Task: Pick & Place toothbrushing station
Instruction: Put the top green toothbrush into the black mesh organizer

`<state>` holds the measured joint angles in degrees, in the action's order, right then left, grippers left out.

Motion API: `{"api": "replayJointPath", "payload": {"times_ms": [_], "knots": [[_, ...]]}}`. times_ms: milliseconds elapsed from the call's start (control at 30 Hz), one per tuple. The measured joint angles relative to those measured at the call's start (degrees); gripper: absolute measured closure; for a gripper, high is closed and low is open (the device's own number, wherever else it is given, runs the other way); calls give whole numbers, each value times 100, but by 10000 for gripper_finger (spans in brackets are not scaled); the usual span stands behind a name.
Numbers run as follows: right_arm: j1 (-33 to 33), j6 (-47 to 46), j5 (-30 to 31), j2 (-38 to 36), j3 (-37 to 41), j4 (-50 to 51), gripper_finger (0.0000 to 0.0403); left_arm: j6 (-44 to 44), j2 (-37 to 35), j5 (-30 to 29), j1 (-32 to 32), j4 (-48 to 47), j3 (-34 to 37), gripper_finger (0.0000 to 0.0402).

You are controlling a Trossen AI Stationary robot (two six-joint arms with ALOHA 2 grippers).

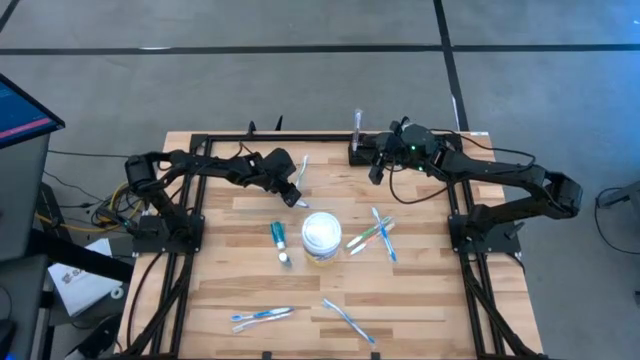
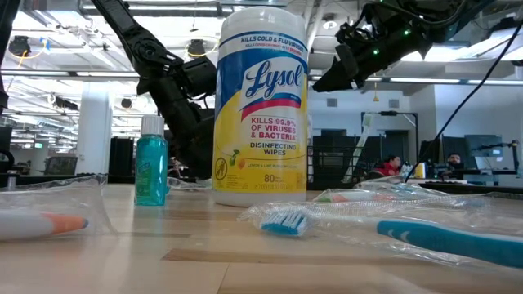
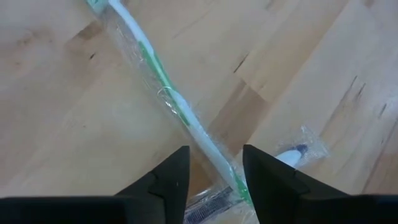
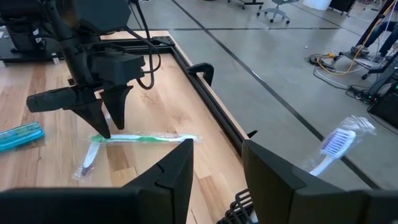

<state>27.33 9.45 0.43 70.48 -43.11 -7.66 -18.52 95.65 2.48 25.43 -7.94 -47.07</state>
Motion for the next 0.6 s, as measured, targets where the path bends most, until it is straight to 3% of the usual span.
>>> {"api": "replayJointPath", "payload": {"times_ms": [400,600], "knots": [[-45,0,0,0,0,0,275,-218,550,-3,2,214,-26,270],[-70,2,0,0,0,0,275,-318,366,-4,9,165,7,354]]}}
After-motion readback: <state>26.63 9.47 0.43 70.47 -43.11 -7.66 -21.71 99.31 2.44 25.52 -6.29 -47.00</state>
